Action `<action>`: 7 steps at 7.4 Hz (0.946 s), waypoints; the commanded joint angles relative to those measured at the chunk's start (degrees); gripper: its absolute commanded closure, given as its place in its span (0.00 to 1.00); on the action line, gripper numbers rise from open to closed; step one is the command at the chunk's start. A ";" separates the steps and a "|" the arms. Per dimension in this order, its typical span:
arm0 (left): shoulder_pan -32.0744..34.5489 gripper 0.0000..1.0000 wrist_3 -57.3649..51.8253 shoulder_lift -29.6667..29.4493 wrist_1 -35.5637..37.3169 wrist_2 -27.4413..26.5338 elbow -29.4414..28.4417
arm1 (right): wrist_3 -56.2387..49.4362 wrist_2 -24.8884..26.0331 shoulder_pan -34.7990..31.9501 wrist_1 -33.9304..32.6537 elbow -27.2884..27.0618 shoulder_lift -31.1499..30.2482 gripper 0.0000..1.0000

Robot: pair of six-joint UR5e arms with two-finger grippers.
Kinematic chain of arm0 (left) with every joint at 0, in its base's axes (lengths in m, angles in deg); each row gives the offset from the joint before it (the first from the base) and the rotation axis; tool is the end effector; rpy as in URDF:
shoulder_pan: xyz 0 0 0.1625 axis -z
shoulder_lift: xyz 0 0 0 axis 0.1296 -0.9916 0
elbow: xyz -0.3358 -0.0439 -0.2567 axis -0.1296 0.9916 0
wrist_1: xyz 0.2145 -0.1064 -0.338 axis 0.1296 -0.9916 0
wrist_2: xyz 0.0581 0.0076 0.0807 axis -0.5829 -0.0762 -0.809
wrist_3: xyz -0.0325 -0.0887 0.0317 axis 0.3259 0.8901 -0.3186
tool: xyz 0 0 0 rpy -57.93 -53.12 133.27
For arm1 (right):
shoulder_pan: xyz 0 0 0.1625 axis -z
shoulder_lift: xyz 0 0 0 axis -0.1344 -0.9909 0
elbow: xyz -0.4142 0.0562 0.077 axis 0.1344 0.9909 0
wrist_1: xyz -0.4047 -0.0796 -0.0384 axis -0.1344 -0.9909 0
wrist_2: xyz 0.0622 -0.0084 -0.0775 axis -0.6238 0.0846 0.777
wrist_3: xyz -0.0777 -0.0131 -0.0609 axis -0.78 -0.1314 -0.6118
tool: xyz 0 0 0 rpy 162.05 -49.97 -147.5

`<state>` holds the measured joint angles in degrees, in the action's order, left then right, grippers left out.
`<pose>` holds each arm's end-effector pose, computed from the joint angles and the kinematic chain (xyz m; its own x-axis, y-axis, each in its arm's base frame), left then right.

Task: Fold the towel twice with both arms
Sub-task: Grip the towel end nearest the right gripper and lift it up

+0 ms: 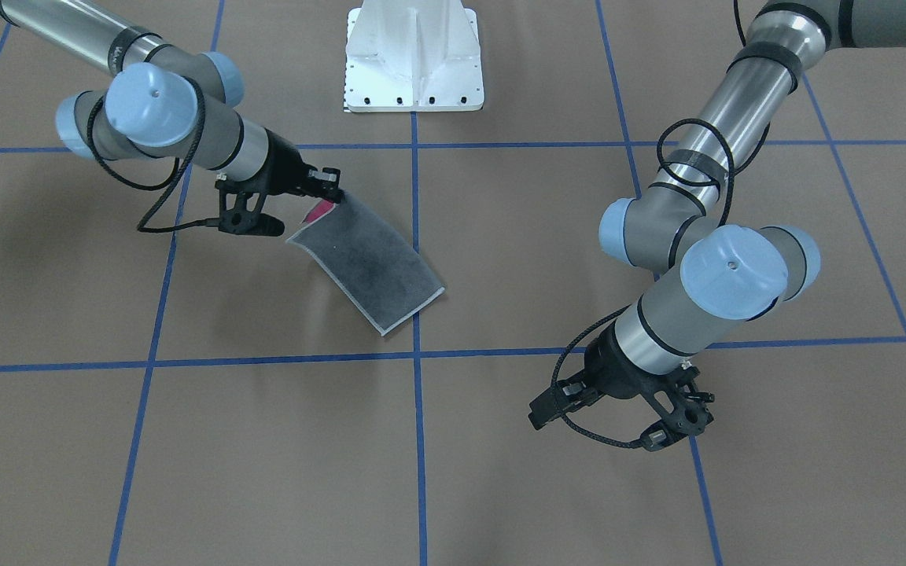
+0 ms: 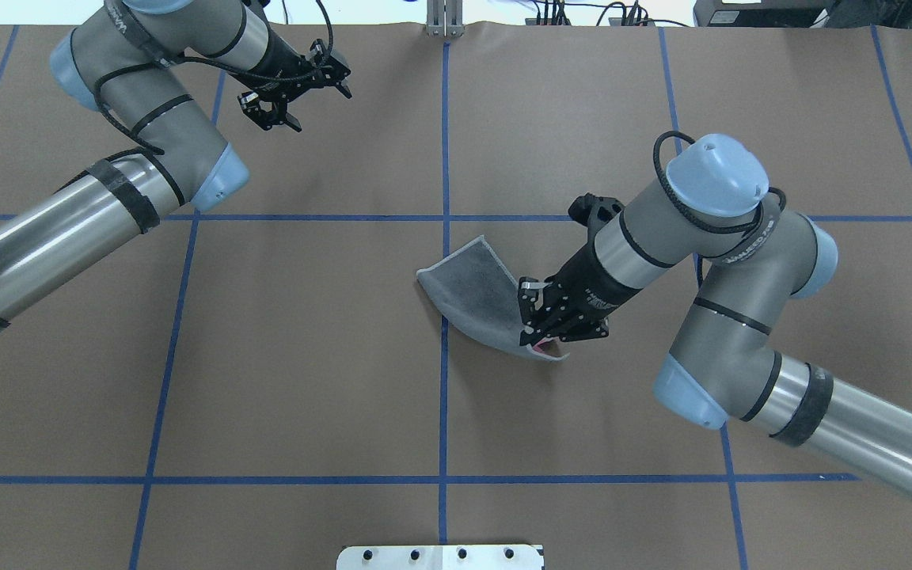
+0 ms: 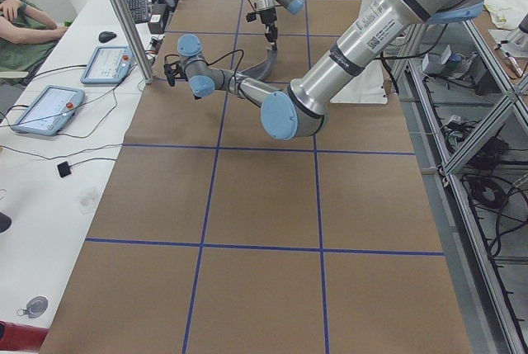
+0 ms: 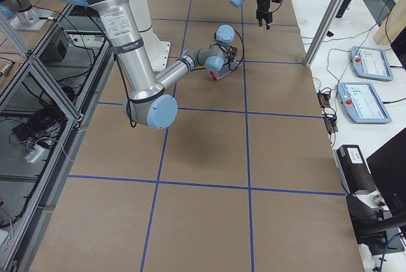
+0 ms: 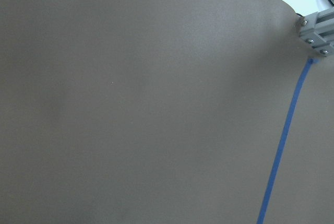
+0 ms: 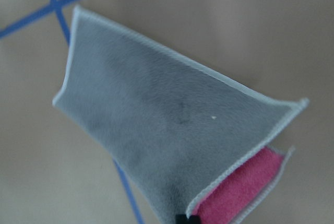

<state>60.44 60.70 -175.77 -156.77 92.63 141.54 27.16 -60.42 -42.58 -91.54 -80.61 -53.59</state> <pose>0.4298 -0.6957 0.2840 0.3189 -0.3485 -0.8814 0.3309 0.9124 -0.2411 -0.4748 -0.4046 0.2725 0.3580 0.2764 0.8919 0.1374 0.9292 -0.3432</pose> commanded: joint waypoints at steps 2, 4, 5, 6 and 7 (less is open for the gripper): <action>0.00 0.00 -0.01 0.09 -0.09 -0.03 -0.23 | 3.66 4.00 8.12 0.06 -0.19 3.63 1.00; 0.00 0.00 -0.09 0.35 -0.18 -0.03 -0.23 | 5.59 7.01 9.99 -0.29 0.25 5.39 1.00; 0.00 0.00 -0.01 0.35 -0.26 -0.03 -0.14 | 6.91 7.02 9.99 0.06 1.91 7.31 0.88; 0.00 0.00 -0.01 0.35 -0.26 -0.03 -0.14 | 8.49 7.28 9.99 0.15 2.88 8.20 0.57; 0.00 0.00 -0.09 0.35 -0.26 -0.03 -0.14 | 8.50 9.37 9.90 0.58 2.89 8.21 0.01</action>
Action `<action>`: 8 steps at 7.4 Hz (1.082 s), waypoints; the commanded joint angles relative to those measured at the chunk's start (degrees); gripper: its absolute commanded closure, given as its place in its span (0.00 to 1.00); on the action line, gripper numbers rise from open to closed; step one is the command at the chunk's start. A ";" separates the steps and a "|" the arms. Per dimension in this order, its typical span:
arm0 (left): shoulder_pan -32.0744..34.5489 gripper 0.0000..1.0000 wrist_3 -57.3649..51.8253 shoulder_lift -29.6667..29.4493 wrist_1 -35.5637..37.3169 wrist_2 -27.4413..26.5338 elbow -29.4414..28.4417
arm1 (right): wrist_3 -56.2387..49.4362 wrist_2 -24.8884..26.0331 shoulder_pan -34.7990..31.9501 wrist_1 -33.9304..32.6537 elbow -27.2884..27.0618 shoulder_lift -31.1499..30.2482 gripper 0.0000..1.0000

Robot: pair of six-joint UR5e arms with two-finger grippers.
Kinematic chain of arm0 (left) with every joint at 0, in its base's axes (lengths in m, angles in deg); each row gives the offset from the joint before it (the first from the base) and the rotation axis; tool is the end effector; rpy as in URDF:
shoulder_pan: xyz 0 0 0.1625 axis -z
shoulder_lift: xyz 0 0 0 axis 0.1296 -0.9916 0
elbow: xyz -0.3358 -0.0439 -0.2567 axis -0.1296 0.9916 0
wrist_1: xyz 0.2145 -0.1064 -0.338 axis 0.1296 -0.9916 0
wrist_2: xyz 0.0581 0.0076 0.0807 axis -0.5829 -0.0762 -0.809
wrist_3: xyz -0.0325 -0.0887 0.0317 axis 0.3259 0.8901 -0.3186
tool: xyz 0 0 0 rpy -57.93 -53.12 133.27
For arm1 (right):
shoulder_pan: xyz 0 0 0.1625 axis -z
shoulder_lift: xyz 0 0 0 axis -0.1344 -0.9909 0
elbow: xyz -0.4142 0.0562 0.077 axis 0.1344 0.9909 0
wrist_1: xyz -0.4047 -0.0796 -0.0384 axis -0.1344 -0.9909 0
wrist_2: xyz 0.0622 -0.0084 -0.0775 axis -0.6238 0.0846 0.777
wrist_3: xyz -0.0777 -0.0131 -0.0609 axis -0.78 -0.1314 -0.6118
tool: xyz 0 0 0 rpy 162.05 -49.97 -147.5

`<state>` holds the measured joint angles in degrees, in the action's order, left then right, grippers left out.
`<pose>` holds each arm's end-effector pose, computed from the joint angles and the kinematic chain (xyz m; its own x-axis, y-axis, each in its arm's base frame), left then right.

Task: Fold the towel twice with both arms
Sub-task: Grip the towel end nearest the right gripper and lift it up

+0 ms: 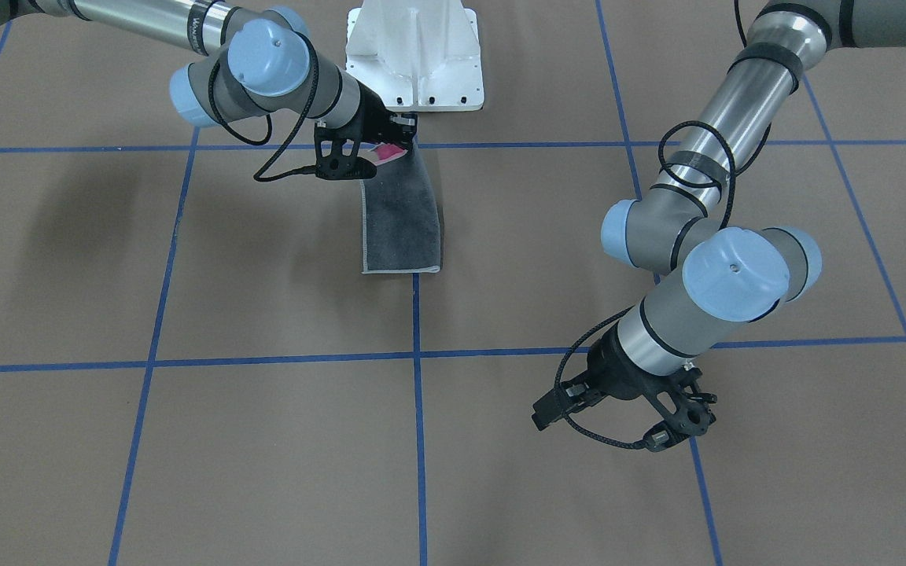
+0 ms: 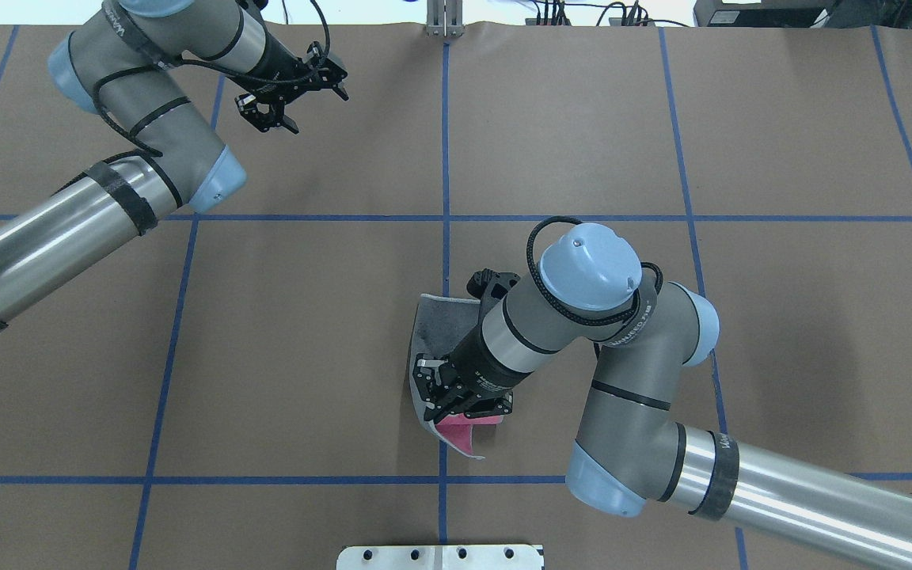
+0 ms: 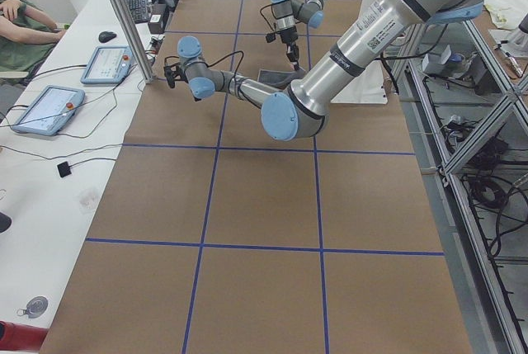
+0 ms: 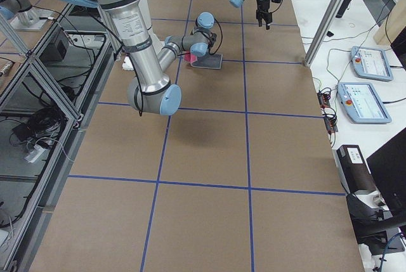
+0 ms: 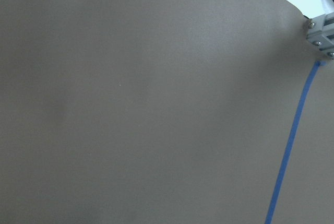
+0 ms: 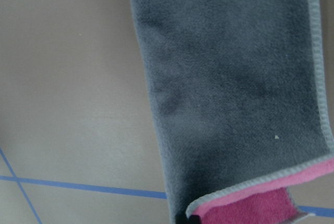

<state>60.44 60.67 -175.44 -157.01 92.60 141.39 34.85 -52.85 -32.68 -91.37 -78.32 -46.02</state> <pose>0.4295 -0.6954 0.2895 0.3213 -0.3510 -0.8795 0.3318 0.9116 -0.2426 -0.5605 -0.3383 0.2085 0.3418 0.3008 0.8903 0.1576 0.9156 -0.3698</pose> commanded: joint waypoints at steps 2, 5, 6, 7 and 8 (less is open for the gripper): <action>-0.09 0.00 -0.15 0.02 -0.28 0.00 0.19 | 0.91 1.90 -1.76 0.50 0.16 0.64 0.00; -0.17 0.00 -0.95 2.29 0.42 4.10 5.69 | 0.56 -6.57 -13.05 0.24 -0.73 0.21 0.00; -0.35 0.00 -0.42 5.27 0.51 7.18 10.95 | 0.12 -11.33 -18.24 -0.02 -0.64 -0.75 0.00; -1.13 0.00 2.19 8.78 2.07 7.38 17.26 | -3.36 -13.46 -22.64 0.06 -0.55 -3.02 0.00; -4.62 0.00 6.22 11.07 7.14 6.77 23.77 | -7.83 -13.92 -26.34 0.15 -0.46 -6.01 0.00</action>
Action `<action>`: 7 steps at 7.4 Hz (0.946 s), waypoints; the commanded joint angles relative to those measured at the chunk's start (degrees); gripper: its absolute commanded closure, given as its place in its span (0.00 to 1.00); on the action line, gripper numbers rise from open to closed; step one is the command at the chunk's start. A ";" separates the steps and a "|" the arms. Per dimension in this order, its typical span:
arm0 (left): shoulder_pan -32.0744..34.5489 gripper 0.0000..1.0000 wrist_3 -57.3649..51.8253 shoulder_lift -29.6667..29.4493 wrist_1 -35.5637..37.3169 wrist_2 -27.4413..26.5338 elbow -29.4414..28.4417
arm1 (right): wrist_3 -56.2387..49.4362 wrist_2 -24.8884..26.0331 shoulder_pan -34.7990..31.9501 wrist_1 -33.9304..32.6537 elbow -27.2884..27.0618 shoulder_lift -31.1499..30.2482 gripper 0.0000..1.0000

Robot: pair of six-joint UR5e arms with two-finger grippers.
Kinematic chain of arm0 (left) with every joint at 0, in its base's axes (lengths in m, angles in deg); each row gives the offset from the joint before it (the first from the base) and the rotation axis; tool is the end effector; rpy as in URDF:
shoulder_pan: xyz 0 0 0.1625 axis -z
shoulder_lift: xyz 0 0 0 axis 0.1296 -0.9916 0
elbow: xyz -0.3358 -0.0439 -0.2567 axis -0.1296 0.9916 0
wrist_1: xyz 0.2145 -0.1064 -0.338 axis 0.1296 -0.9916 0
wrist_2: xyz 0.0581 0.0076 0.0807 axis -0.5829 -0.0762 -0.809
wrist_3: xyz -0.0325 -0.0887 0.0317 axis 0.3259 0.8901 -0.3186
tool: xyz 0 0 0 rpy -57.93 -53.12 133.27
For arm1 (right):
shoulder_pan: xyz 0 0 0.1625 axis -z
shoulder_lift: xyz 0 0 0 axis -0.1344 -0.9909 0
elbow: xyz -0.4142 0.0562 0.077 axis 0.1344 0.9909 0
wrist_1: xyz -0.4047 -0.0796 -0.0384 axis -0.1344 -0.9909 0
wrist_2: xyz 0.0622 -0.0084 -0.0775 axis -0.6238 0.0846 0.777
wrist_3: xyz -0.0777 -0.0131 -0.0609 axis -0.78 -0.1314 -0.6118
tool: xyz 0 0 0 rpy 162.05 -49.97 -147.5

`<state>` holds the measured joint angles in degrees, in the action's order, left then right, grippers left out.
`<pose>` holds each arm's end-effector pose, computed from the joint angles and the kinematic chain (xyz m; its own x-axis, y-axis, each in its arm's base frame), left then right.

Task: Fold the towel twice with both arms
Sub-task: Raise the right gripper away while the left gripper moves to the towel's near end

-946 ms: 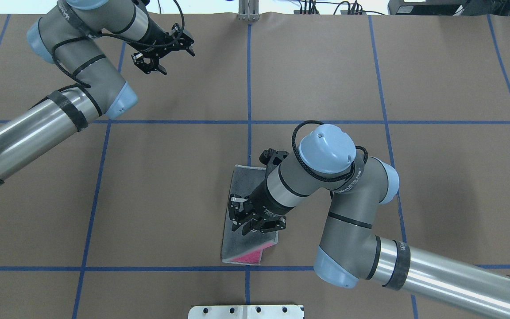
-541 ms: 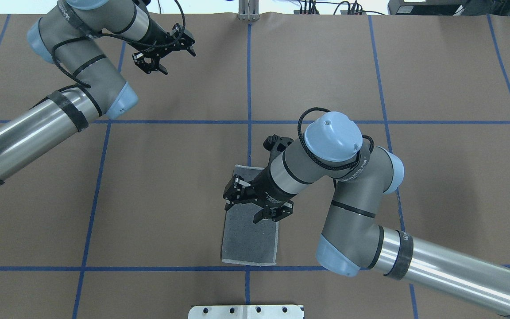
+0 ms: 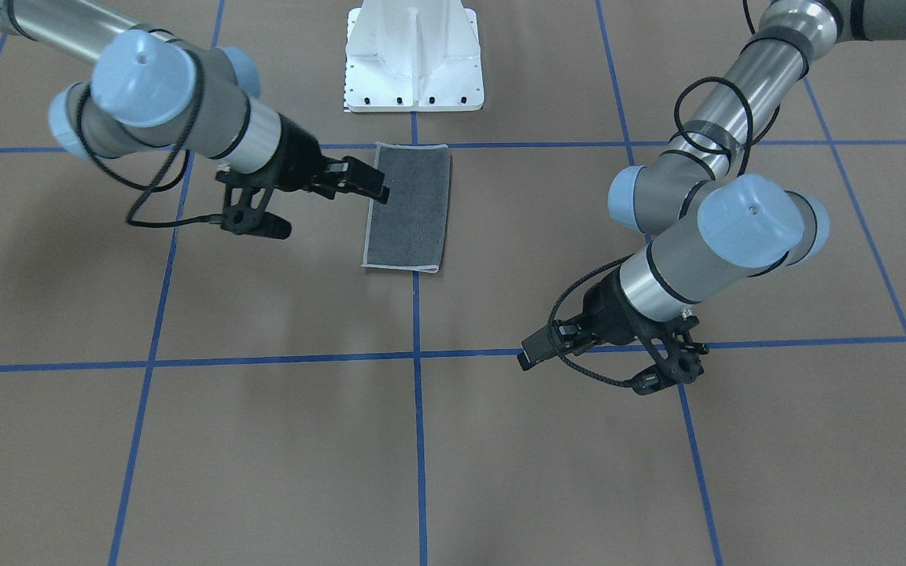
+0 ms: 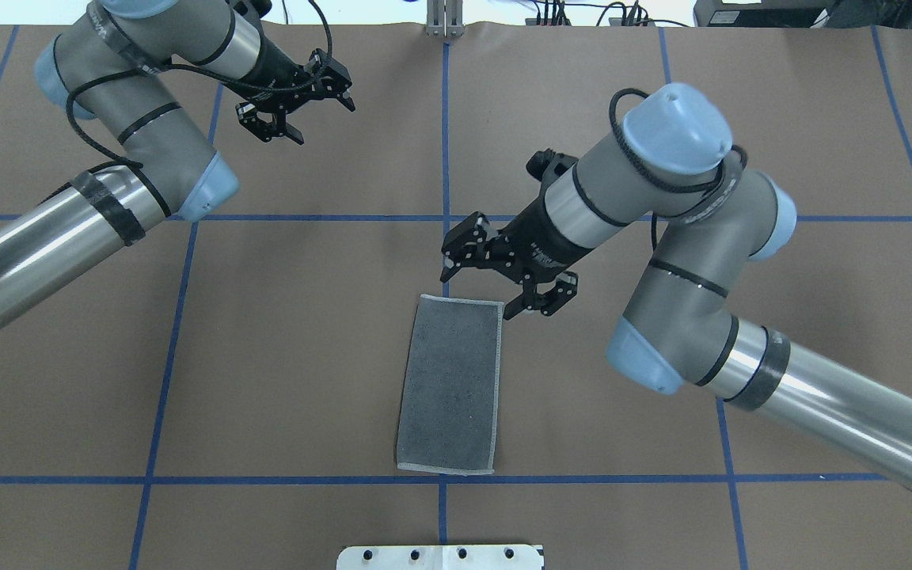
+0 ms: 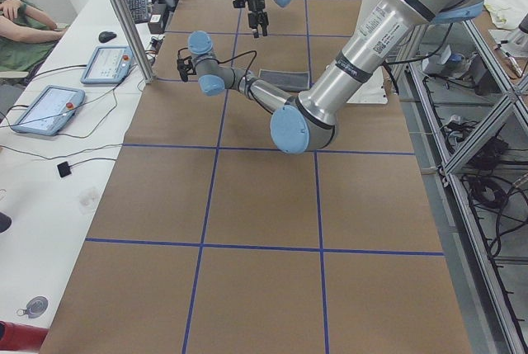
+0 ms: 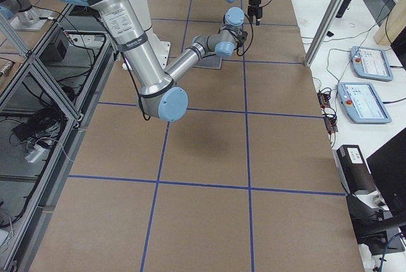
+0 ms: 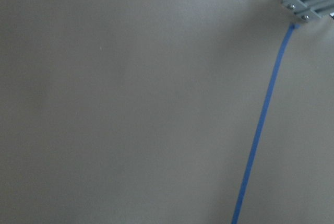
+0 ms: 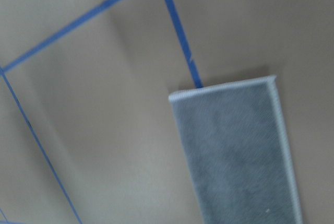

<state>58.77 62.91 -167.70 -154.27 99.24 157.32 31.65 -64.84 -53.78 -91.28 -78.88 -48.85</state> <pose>0.4116 -0.6207 0.2629 0.2645 -0.3107 -0.9130 0.1949 0.9444 -0.2649 -0.3981 -0.4931 0.2307 0.2666 0.3764 0.8873 0.0207 0.9182 -0.3957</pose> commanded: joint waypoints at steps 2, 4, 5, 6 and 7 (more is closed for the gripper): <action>-11.11 0.01 15.83 6.07 7.96 -7.13 17.61 | -7.85 0.95 -9.74 -0.29 1.33 -6.10 0.00; -19.99 0.01 19.14 8.19 15.21 -15.64 25.09 | -17.12 1.67 -11.60 -0.29 5.10 -7.78 0.00; -24.56 0.01 19.14 8.19 19.00 -19.17 26.87 | -17.69 1.85 -11.78 0.23 6.33 -7.87 0.00; -28.43 0.01 18.97 8.37 19.47 -23.12 26.80 | -17.70 1.85 -11.87 0.24 6.34 -7.96 0.00; -32.13 0.01 18.79 8.98 19.48 -26.64 26.54 | -17.70 2.63 -11.78 0.24 6.43 -7.96 0.00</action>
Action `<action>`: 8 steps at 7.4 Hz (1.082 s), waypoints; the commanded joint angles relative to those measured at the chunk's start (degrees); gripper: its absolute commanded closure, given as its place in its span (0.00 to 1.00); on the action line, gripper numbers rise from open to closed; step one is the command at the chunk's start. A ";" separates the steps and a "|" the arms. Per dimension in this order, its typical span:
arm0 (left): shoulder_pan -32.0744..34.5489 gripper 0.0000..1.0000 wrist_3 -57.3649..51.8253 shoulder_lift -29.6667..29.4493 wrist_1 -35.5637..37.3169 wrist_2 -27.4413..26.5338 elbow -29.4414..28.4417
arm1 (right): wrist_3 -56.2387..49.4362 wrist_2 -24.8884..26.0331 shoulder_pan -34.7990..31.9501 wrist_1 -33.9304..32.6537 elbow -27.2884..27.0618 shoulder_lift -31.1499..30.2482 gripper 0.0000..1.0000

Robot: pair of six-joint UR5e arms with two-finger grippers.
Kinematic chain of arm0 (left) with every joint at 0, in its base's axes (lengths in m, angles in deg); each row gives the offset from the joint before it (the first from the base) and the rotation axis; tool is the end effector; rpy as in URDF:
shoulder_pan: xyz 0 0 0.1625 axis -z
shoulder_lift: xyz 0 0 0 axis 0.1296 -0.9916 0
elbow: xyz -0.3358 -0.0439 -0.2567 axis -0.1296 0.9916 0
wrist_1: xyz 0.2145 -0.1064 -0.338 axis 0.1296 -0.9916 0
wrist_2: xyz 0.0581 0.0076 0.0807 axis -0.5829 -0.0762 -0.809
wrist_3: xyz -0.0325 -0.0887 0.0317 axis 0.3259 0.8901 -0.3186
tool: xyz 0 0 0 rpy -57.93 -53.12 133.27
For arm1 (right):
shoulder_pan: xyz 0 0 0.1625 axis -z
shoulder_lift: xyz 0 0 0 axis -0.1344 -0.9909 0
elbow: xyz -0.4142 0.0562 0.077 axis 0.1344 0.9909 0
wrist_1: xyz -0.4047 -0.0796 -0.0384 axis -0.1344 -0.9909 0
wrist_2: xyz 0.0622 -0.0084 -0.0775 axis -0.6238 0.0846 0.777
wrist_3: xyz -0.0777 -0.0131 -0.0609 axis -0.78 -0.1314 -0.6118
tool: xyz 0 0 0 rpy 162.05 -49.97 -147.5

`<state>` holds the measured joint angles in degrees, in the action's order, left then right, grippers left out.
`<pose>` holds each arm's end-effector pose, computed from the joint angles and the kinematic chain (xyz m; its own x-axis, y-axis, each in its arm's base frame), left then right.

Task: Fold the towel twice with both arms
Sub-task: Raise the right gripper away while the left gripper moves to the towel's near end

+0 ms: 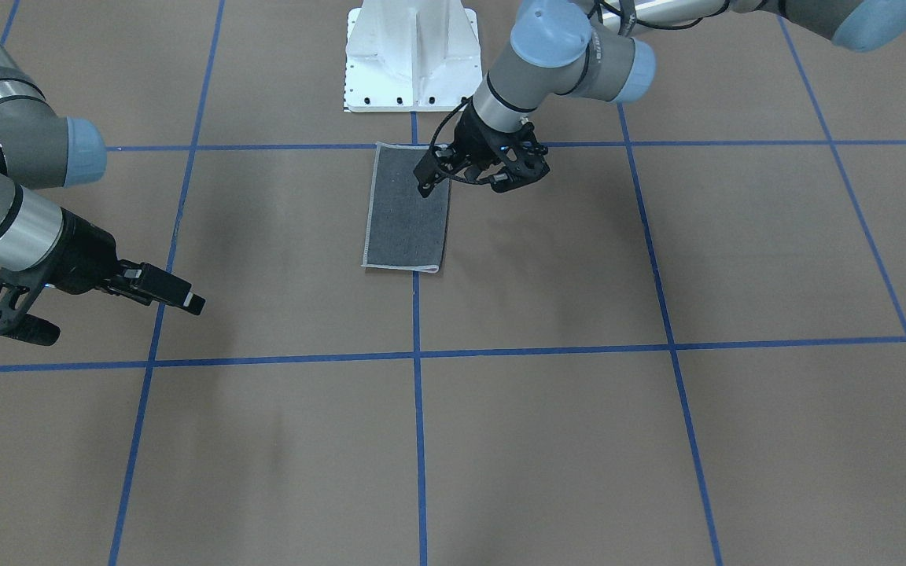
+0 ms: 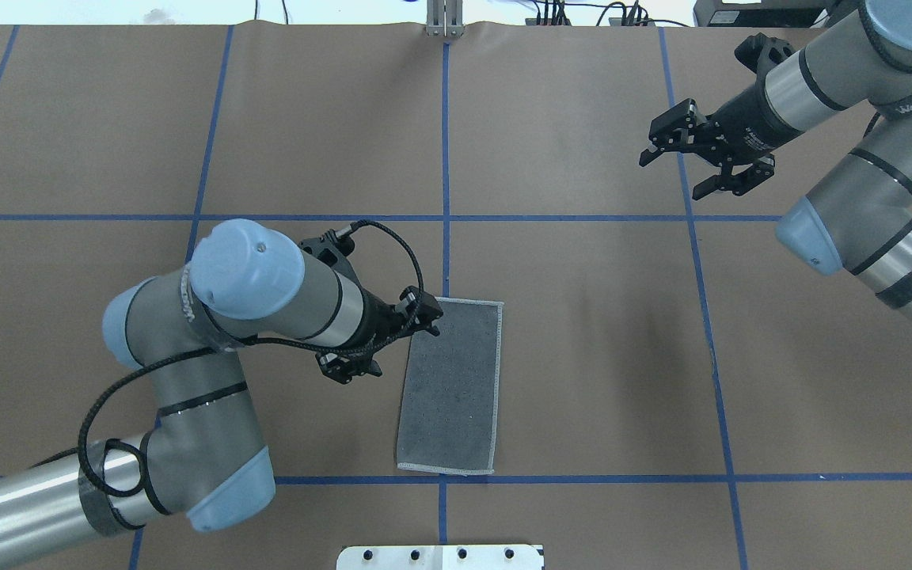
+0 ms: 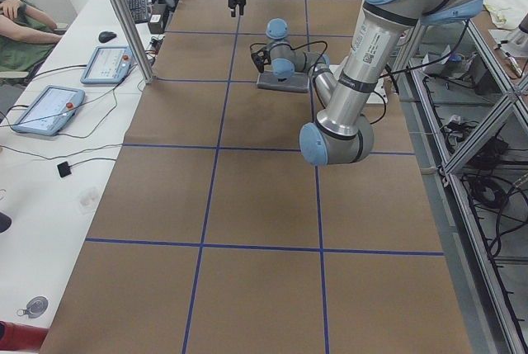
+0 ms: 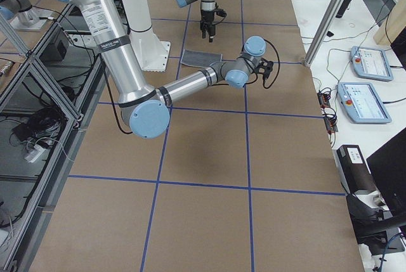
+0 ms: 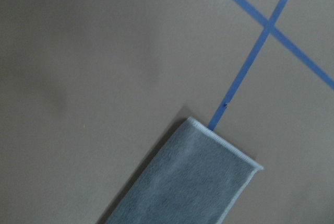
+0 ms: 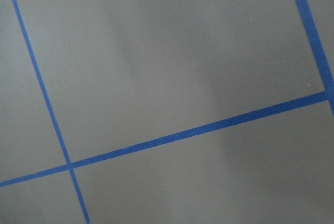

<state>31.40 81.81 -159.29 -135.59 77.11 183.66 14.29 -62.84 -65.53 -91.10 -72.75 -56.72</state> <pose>0.5470 -0.3517 0.2078 0.3427 -0.4693 -0.8138 0.2166 0.8824 -0.4177 -0.2925 -0.5731 0.3672 0.3510 0.3235 0.8787 -0.1622 0.9452 -0.2833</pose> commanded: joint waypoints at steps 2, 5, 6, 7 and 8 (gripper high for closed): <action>-7.25 0.03 -0.37 1.37 0.88 -6.92 -0.07 | -0.24 1.17 -0.03 0.14 0.74 -0.08 0.00; -8.31 0.09 -1.51 2.07 0.88 -7.01 -0.07 | -0.07 1.08 0.24 0.14 1.09 0.09 0.00; -8.57 0.15 -1.51 2.07 0.88 -7.01 -0.07 | -0.07 1.16 0.24 0.14 1.18 0.09 0.00; -9.27 0.21 -1.51 1.99 0.88 -7.01 -0.07 | -0.15 1.17 0.15 0.06 1.27 0.01 0.00; -9.37 0.29 -1.51 1.98 0.88 -7.19 -0.07 | -0.15 1.08 0.24 0.14 1.62 0.09 0.00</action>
<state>22.38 80.33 -157.28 -134.70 70.06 183.59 14.16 -61.70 -65.33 -90.99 -71.44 -56.67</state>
